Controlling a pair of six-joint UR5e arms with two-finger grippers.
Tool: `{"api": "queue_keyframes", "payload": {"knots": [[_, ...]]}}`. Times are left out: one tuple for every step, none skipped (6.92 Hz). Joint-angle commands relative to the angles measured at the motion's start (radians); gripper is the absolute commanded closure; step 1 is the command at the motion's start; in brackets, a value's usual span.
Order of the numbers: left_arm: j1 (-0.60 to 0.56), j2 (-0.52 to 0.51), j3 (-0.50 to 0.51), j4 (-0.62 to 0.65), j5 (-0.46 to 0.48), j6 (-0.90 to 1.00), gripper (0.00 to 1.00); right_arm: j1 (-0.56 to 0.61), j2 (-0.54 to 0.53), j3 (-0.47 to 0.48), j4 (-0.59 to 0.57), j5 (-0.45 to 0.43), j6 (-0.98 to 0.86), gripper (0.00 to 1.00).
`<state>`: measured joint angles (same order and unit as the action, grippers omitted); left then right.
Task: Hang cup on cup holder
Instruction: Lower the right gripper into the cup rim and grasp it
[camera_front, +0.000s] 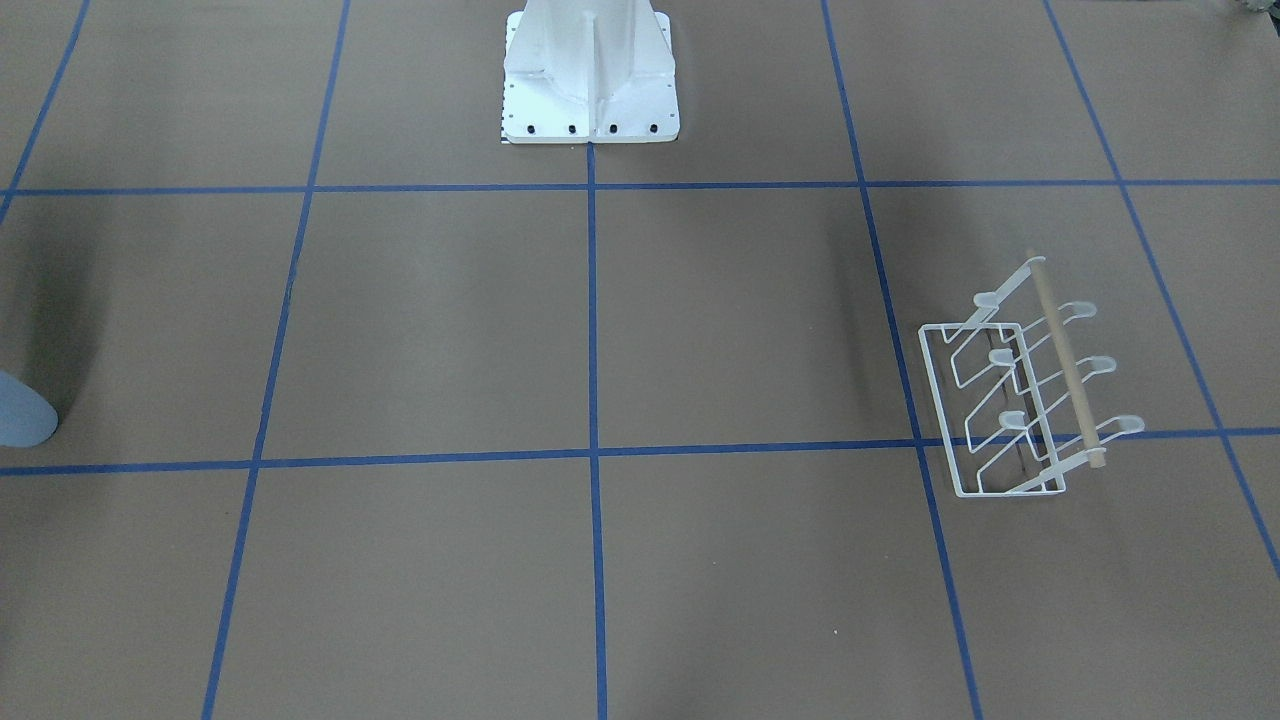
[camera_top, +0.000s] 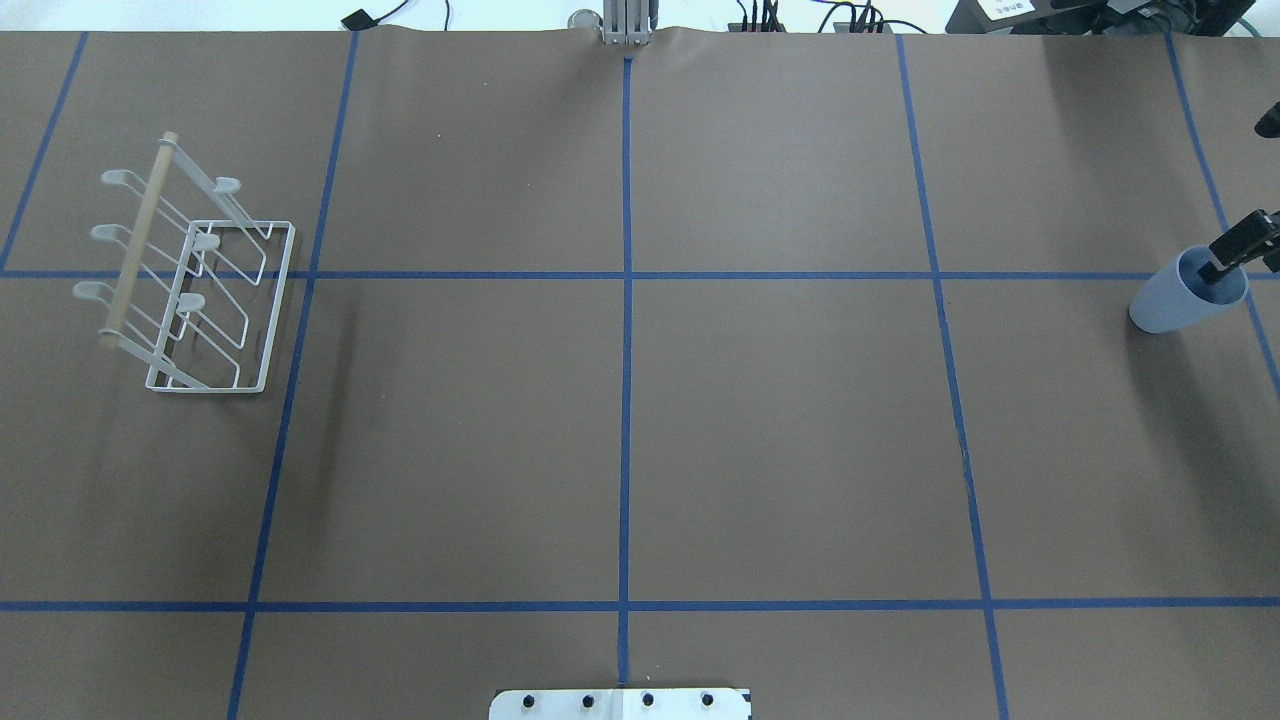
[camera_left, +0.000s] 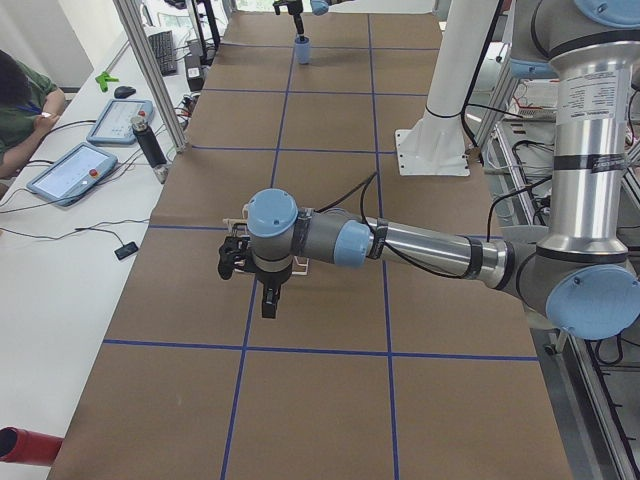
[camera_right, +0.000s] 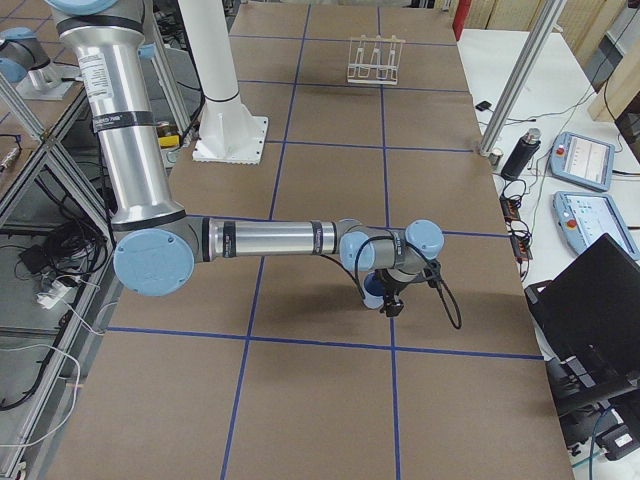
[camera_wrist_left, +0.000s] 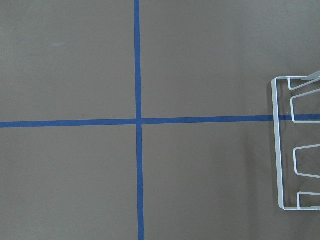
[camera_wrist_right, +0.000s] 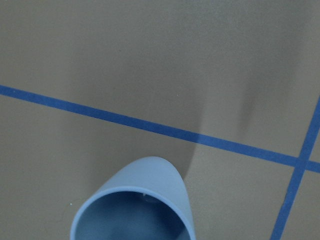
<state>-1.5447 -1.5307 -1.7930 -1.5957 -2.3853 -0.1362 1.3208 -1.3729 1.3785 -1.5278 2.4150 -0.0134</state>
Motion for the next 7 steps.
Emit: {"api": "queue_keyframes", "payload": {"knots": [[0.0, 0.003, 0.001, -0.001, 0.0, 0.001, 0.01, -0.005, 0.002, -0.016, 0.0, 0.001, 0.0, 0.19], [0.0, 0.004, 0.001, -0.001, 0.0, 0.003, 0.01, -0.005, 0.002, -0.016, 0.0, 0.001, 0.0, 0.61], [0.0, 0.004, 0.001, -0.001, 0.0, 0.003, 0.01, -0.006, 0.002, -0.015, 0.0, 0.001, 0.0, 0.96], [0.002, 0.006, 0.001, -0.001, 0.0, 0.003, 0.01, -0.006, 0.002, -0.012, 0.002, 0.001, 0.0, 1.0], [0.0, 0.006, 0.0, -0.001, 0.0, 0.003, 0.01, -0.006, 0.003, -0.003, 0.002, 0.003, 0.0, 1.0], [0.0, 0.006, 0.0, -0.001, 0.0, 0.003, 0.01, -0.005, 0.003, 0.02, 0.002, 0.007, -0.003, 1.0], [0.0, 0.006, 0.0, -0.001, 0.0, 0.001, 0.01, 0.001, -0.003, 0.077, 0.002, 0.039, -0.007, 1.0]]}}
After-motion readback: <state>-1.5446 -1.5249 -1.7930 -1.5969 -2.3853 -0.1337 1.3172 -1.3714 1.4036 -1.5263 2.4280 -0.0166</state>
